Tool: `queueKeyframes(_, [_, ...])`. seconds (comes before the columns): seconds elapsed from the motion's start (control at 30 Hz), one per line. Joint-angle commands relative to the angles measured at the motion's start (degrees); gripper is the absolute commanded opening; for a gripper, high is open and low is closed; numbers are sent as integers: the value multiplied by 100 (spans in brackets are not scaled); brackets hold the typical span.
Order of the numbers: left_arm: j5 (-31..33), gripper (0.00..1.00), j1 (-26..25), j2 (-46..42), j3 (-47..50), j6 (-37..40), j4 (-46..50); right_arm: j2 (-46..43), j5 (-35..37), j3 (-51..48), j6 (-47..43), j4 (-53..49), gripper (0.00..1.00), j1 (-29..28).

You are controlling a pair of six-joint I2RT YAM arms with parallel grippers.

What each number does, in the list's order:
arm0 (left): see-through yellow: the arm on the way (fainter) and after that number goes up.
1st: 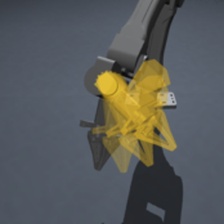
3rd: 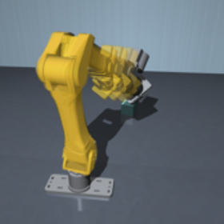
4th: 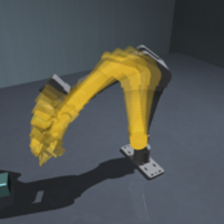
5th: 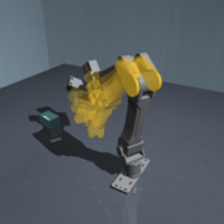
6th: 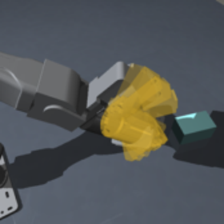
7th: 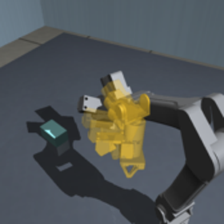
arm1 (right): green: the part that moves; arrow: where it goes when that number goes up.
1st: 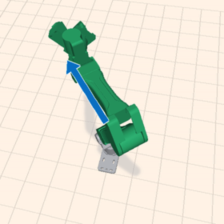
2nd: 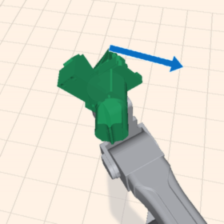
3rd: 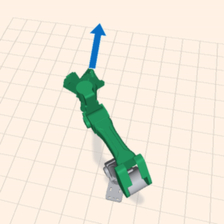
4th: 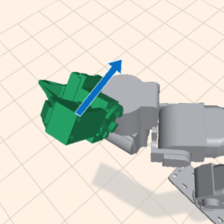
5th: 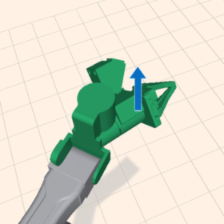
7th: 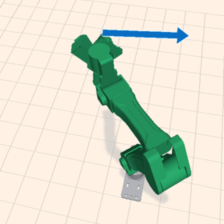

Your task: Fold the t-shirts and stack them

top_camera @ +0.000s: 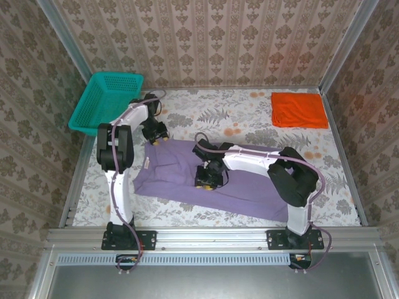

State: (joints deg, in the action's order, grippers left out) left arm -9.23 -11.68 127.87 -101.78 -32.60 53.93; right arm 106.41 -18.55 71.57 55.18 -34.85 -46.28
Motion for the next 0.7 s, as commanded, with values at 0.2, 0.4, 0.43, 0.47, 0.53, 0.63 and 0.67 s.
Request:
queueKeyframes(0.2, [123, 54, -91, 74, -1173, 323, 664, -1900, 398, -991, -69, -23, 46, 1913])
queueKeyframes(0.4, [282, 52, -617, -267, -1276, 281, 912, -2417, 1021, -1646, -398, 42, 39, 3770])
queueKeyframes(0.43, [267, 51, -722, -371, -1089, 231, 824, -2387, 1080, -1683, -538, 57, 39, 4015])
queueKeyframes(0.47, [252, 49, -797, -435, -916, 182, 748, -2322, 1148, -1683, -664, 61, 39, 4196])
queueKeyframes(0.53, [221, 45, -964, -517, -567, 103, 559, -2085, 1168, -1684, -927, 159, 38, 4585])
queueKeyframes(0.63, [317, 43, -1046, -378, -230, 2, 490, -1687, 1197, -1607, -1087, 235, 37, 4989])
queueKeyframes(0.67, [345, 43, -1040, -304, -165, -13, 491, -1595, 1227, -1614, -1075, 289, 38, 5103])
